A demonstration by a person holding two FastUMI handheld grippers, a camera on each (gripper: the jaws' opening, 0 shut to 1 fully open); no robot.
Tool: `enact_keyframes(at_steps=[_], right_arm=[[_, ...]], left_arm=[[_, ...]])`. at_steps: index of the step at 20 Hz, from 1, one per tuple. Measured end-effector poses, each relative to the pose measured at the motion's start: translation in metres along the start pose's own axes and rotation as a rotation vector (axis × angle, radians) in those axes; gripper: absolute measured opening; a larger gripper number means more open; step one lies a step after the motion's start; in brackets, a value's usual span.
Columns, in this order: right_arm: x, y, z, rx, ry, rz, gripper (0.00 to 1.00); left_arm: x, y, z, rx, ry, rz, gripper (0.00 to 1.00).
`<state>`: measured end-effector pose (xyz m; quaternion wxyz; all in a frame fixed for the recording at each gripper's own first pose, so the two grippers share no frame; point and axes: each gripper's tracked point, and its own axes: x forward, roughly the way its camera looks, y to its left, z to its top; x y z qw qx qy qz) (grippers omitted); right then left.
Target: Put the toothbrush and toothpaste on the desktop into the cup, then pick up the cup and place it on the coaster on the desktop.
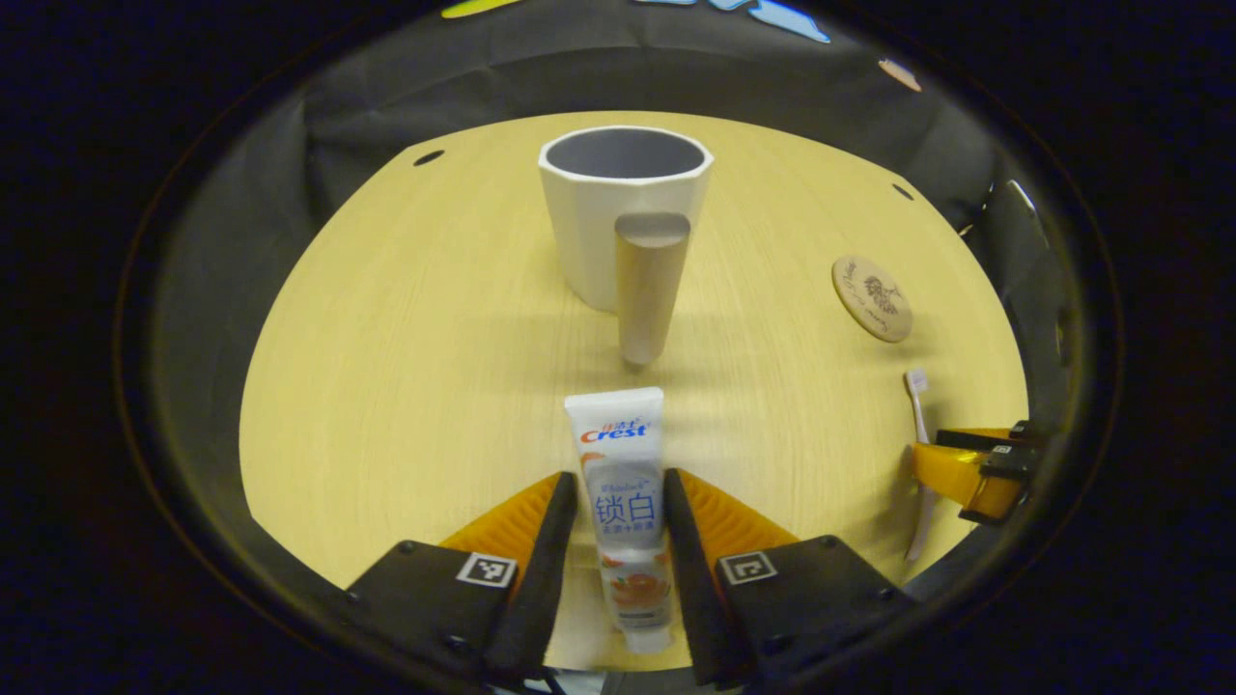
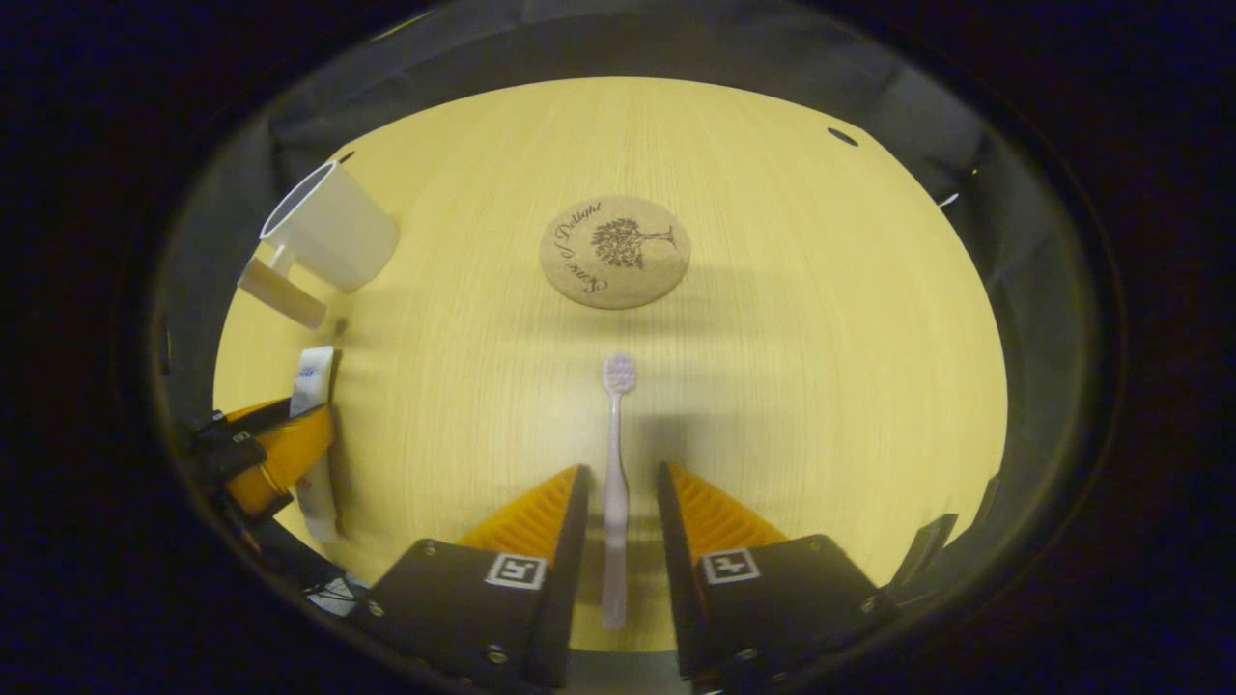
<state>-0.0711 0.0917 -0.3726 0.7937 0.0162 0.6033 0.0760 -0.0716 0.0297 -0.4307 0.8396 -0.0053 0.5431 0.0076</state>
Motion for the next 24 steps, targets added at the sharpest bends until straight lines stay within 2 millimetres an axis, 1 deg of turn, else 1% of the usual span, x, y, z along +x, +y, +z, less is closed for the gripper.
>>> enact_keyframes(at_steps=[1,2,3,4,5,6,7,8,9,12,15,20,24], right_arm=[[0.001,0.002,-0.001,0.019,0.009,0.009,0.21],[-0.001,0.003,-0.002,0.033,0.018,0.014,0.10],[-0.001,0.004,-0.003,0.042,0.031,0.023,0.10],[-0.001,0.004,-0.003,0.048,0.038,0.032,0.10],[-0.004,0.006,-0.001,0.070,0.024,0.039,0.10],[-0.006,0.005,0.000,0.078,0.019,0.049,0.02],[-0.004,0.006,-0.003,0.095,0.033,0.061,0.02],[-0.002,0.005,0.000,0.116,0.024,0.069,0.02],[-0.002,0.005,-0.001,0.131,0.027,0.081,0.02],[-0.003,0.007,-0.003,0.168,0.029,0.104,0.02],[-0.008,0.007,-0.001,0.175,0.014,0.115,0.03],[-0.019,0.008,0.008,0.197,-0.019,0.141,0.02],[-0.028,0.008,0.015,0.207,-0.046,0.153,0.02]], left_arm=[[0.000,-0.001,0.000,-0.002,0.003,0.005,0.58],[0.001,-0.001,0.000,-0.008,0.004,0.004,0.53],[-0.001,-0.002,0.002,-0.010,0.002,0.006,0.49],[0.000,-0.003,-0.001,-0.017,0.010,0.018,0.45],[-0.004,-0.003,0.003,-0.015,0.004,0.029,0.36],[0.000,-0.003,-0.002,-0.007,0.024,0.037,0.34],[0.004,-0.005,0.003,0.011,0.009,0.046,0.27],[-0.001,-0.006,0.000,0.026,0.026,0.053,0.22],[-0.002,-0.007,0.003,0.036,0.011,0.058,0.21],[-0.004,-0.015,-0.001,0.006,0.024,0.003,0.21],[-0.010,-0.013,-0.003,-0.036,0.026,-0.012,0.21],[-0.034,-0.008,0.001,-0.079,-0.003,-0.033,0.21],[-0.058,0.004,0.012,-0.141,-0.040,-0.040,0.20]])
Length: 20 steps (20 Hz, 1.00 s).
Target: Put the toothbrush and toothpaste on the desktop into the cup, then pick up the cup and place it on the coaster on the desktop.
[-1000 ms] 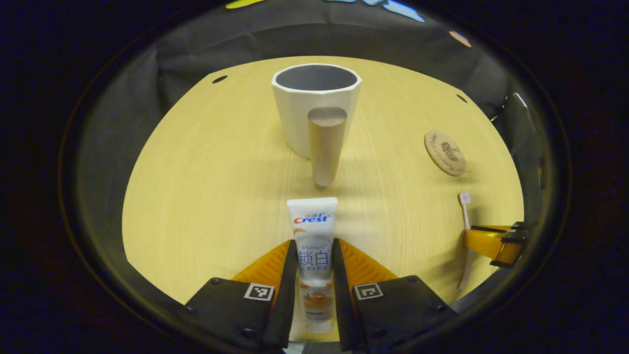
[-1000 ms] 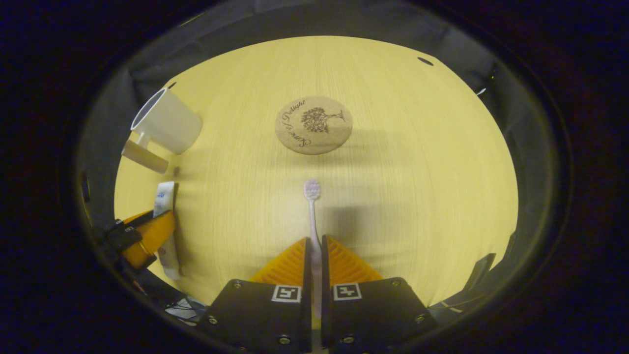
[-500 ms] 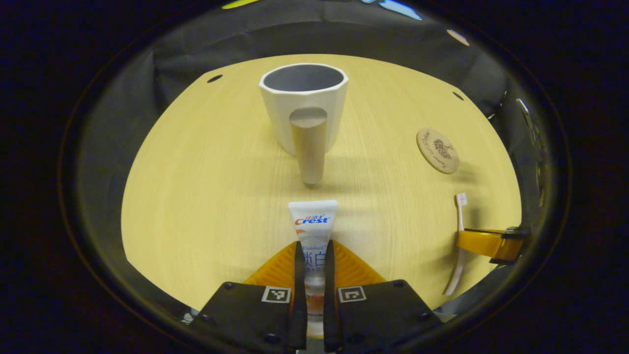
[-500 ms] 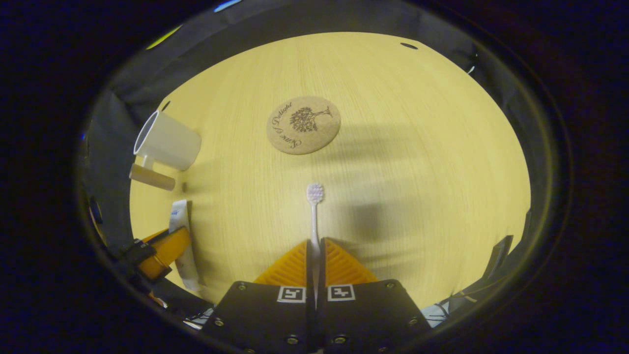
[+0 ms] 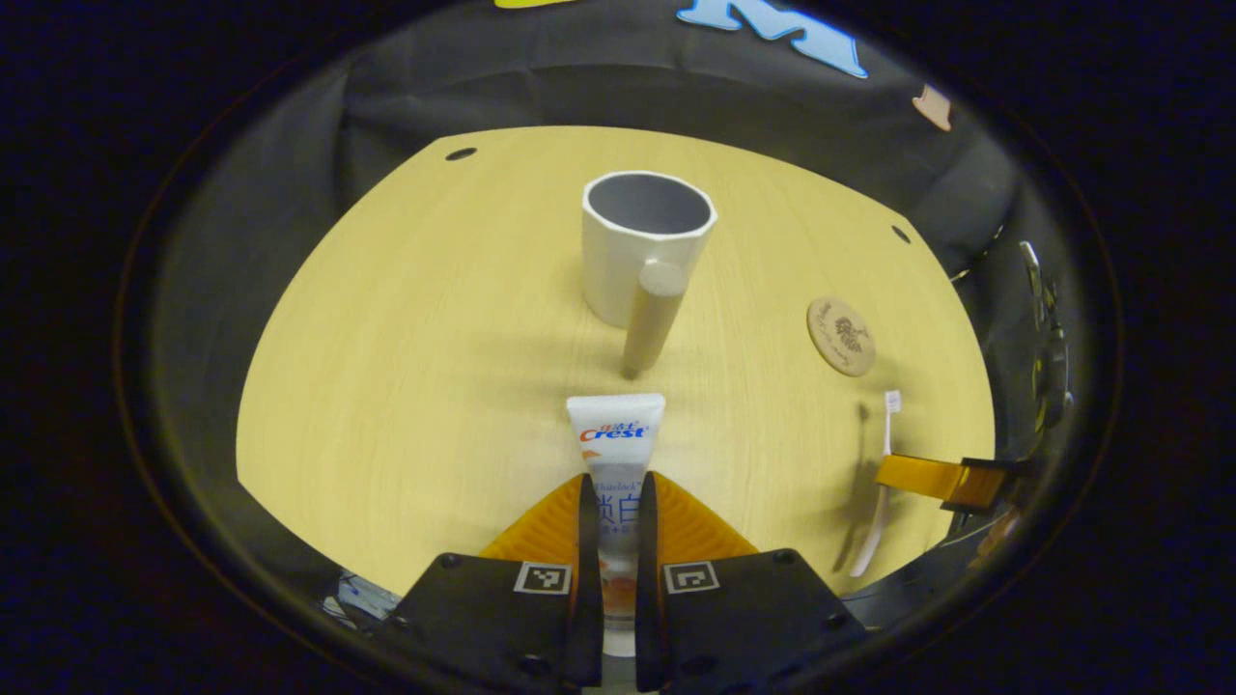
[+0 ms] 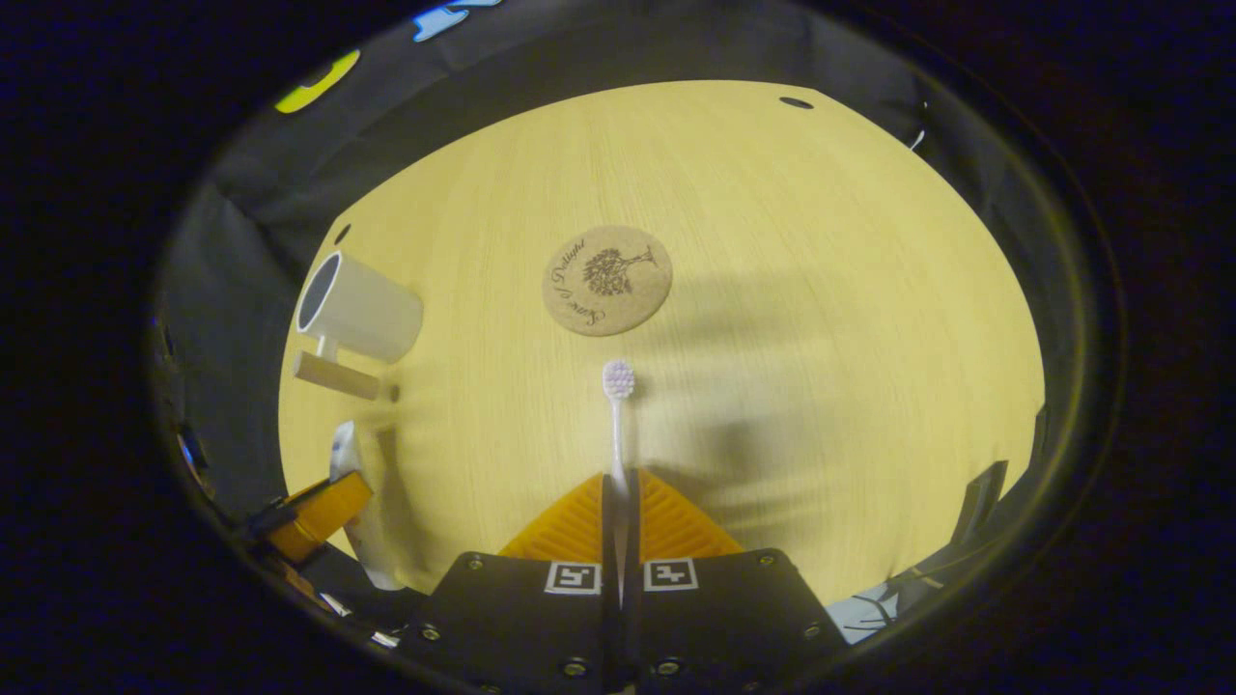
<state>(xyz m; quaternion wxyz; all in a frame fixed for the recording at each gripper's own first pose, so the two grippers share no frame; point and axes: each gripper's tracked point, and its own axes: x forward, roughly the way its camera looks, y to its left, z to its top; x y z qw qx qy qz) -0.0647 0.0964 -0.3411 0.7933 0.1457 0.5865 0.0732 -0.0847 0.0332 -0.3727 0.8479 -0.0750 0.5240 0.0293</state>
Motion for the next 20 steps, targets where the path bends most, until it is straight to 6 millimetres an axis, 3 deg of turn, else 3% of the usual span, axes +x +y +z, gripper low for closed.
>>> enact_keyframes(at_steps=[6,11,15,20], right_arm=[[-0.005,0.004,0.004,0.012,-0.018,0.026,0.02],[-0.008,0.008,0.009,0.022,-0.035,0.041,0.02],[-0.010,0.009,0.014,0.034,-0.048,0.050,0.03],[-0.013,0.005,0.017,0.050,-0.056,0.045,0.02]], left_arm=[[-0.030,0.014,0.033,-0.058,-0.084,0.002,0.20],[-0.051,0.024,0.074,-0.079,-0.159,-0.005,0.20],[-0.053,0.027,0.113,-0.067,-0.216,-0.009,0.21],[-0.051,0.026,0.185,-0.035,-0.296,-0.033,0.20]])
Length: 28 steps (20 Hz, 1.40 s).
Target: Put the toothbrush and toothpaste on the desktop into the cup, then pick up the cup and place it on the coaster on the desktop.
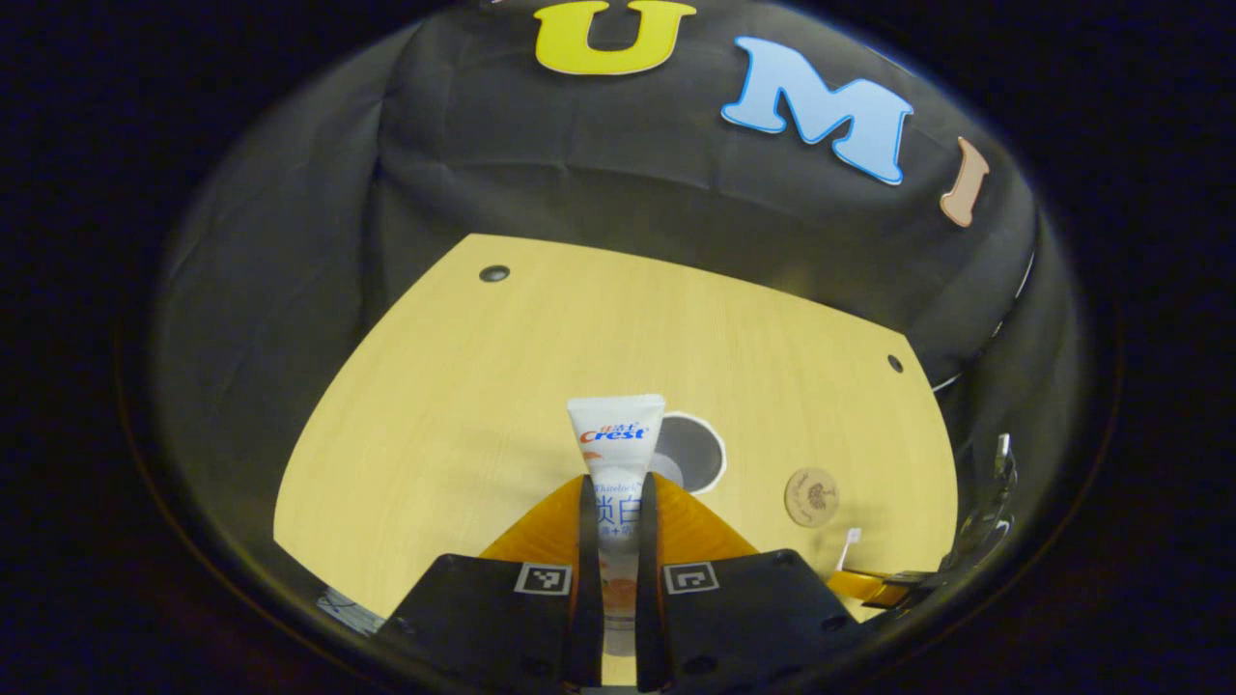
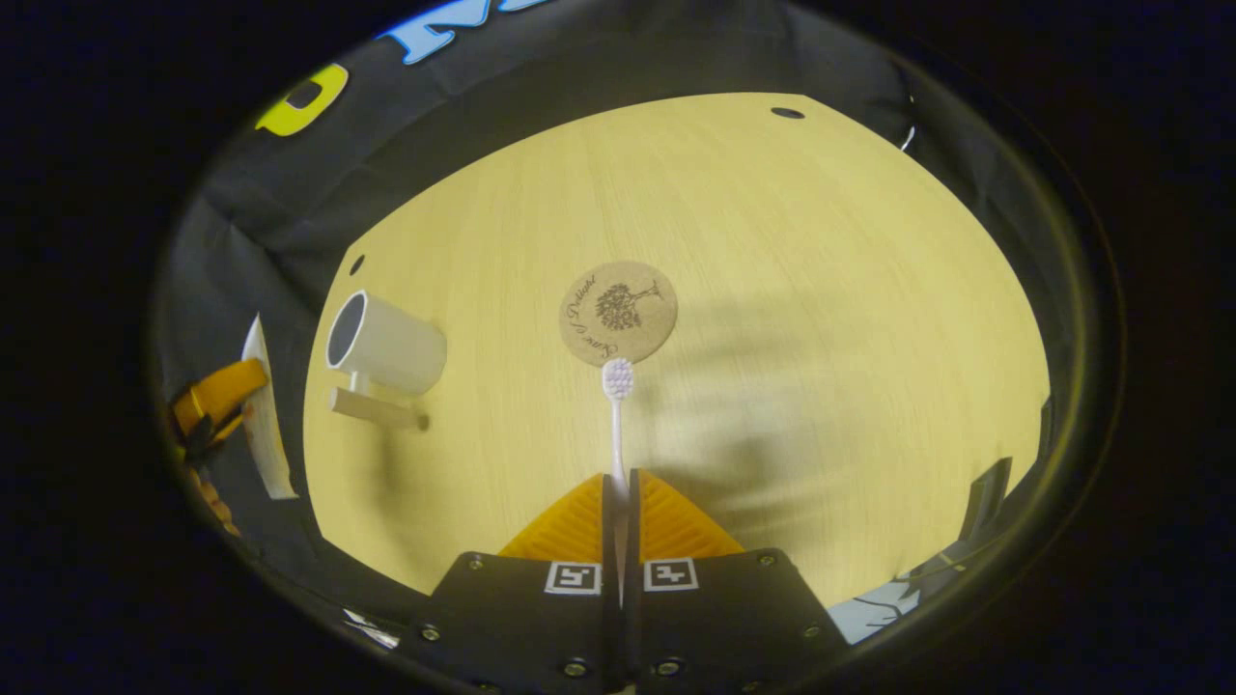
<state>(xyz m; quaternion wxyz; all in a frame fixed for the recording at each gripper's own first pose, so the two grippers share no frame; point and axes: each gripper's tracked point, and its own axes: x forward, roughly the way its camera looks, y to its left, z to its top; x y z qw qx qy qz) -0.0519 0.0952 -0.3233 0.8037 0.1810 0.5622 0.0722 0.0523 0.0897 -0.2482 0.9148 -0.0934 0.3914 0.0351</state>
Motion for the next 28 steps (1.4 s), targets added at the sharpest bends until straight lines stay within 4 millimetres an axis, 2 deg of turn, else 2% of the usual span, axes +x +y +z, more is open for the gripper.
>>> enact_keyframes(at_steps=[4,8,11,16,20,24,26,27,28], right_arm=[[-0.004,-0.007,0.004,0.022,-0.009,-0.011,0.02],[-0.006,-0.017,0.003,0.060,-0.011,-0.018,0.02],[-0.009,-0.032,0.003,0.100,-0.016,-0.041,0.02],[-0.018,-0.056,0.004,0.153,-0.031,-0.076,0.02],[-0.023,-0.073,0.004,0.200,-0.032,-0.099,0.02],[-0.021,-0.080,0.010,0.219,-0.035,-0.101,0.02],[-0.022,-0.079,0.015,0.210,-0.039,-0.097,0.02],[-0.022,-0.077,0.016,0.205,-0.040,-0.094,0.02],[-0.021,-0.075,0.016,0.200,-0.040,-0.090,0.02]], left_arm=[[0.023,-0.008,0.047,0.023,-0.056,-0.029,0.20],[0.052,-0.022,0.071,0.056,-0.111,-0.048,0.20],[0.077,-0.036,0.067,0.045,-0.098,-0.075,0.20],[0.111,-0.043,0.073,0.045,-0.135,-0.087,0.20],[0.119,-0.045,0.070,0.018,-0.188,-0.110,0.20],[0.124,-0.042,0.061,0.043,-0.204,-0.088,0.20],[0.121,-0.047,0.054,0.047,-0.201,-0.123,0.29],[0.123,-0.042,0.048,0.054,-0.198,-0.110,0.48],[0.120,-0.044,0.045,0.059,-0.195,-0.111,0.60]])
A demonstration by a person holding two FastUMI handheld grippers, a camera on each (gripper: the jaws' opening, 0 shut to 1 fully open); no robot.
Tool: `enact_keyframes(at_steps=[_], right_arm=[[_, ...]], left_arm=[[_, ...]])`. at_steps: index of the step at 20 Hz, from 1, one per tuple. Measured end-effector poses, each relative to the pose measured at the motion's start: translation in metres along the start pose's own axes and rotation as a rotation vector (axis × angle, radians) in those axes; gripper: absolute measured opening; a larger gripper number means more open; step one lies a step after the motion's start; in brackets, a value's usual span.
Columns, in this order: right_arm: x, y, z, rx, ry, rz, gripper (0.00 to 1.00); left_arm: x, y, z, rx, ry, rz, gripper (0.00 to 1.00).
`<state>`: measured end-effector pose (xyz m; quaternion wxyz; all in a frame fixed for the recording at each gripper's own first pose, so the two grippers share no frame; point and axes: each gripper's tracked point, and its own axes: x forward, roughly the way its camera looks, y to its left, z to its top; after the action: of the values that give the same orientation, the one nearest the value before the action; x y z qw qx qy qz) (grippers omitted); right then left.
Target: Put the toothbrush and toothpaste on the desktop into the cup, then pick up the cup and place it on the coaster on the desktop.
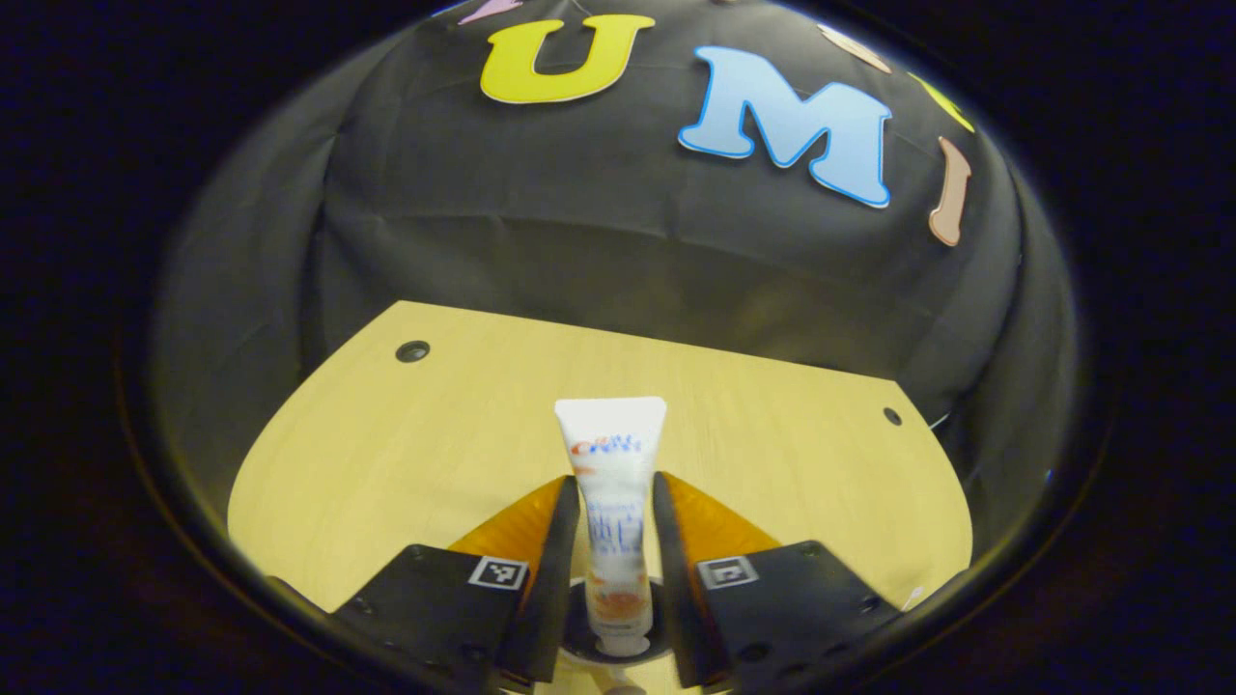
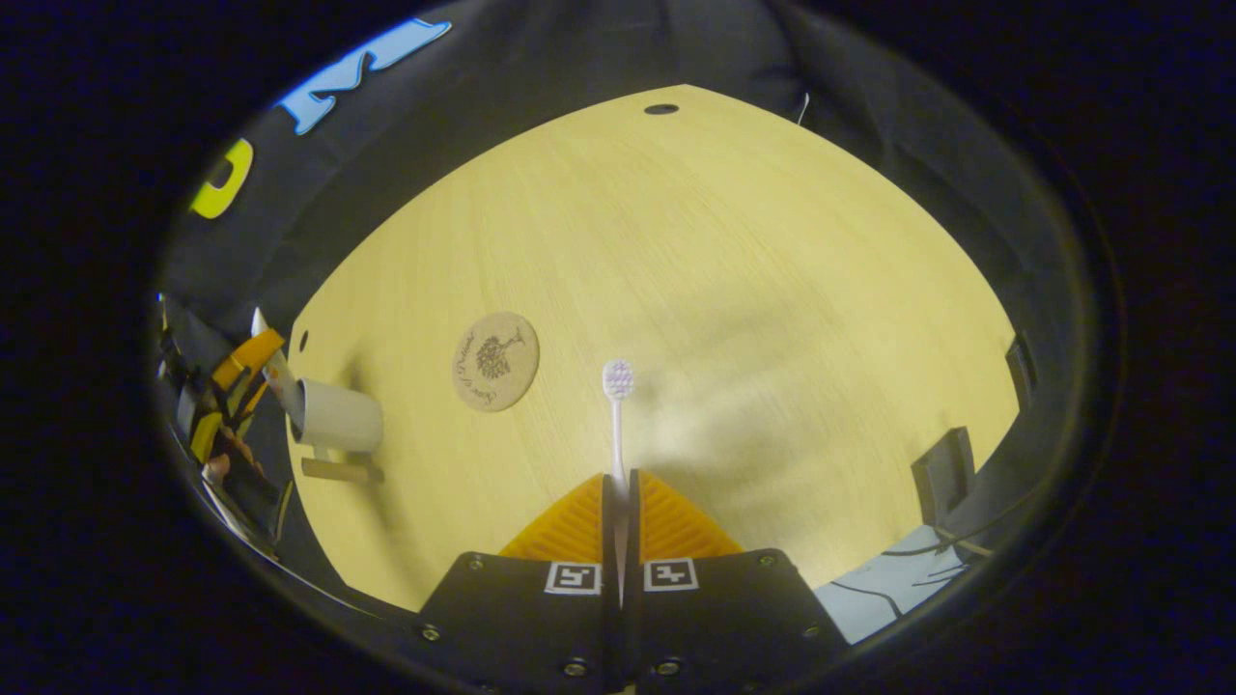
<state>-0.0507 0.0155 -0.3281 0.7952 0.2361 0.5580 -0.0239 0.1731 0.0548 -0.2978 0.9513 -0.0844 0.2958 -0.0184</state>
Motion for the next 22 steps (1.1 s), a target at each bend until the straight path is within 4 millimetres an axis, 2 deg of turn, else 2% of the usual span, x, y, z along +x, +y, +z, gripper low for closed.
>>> enact_keyframes(at_steps=[1,3,4,5,6,7,14,18,19,22], right_arm=[[0.001,0.002,0.000,-0.005,0.001,0.003,0.02],[0.001,0.005,0.001,-0.014,0.001,0.013,0.02],[0.001,0.007,0.001,-0.020,0.001,0.019,0.02],[0.002,0.011,0.001,-0.028,-0.001,0.023,0.02],[0.002,0.015,0.002,-0.035,-0.002,0.030,0.02],[0.001,0.019,0.002,-0.040,-0.003,0.038,0.02],[-0.002,0.062,0.023,-0.090,-0.043,0.101,0.02],[-0.007,0.106,0.051,-0.118,-0.090,0.158,0.02],[-0.010,0.119,0.059,-0.130,-0.103,0.170,0.02],[-0.014,0.164,0.082,-0.167,-0.134,0.219,0.02]], left_arm=[[-0.003,0.000,-0.001,0.006,0.001,0.005,0.72],[-0.007,0.000,-0.005,0.016,0.004,0.007,0.75],[-0.010,-0.001,-0.006,0.017,0.006,0.006,0.88],[-0.015,-0.001,-0.006,0.020,0.007,0.009,0.87],[-0.019,0.000,-0.008,0.020,0.006,0.005,0.77],[-0.024,-0.001,-0.007,0.021,0.003,0.002,0.85],[-0.056,0.006,-0.008,0.032,-0.014,-0.006,0.82],[-0.077,0.020,-0.009,0.033,-0.021,0.006,0.85],[-0.084,0.024,-0.008,0.035,-0.025,0.008,0.82],[-0.105,0.036,-0.007,0.042,-0.036,0.017,0.85]])
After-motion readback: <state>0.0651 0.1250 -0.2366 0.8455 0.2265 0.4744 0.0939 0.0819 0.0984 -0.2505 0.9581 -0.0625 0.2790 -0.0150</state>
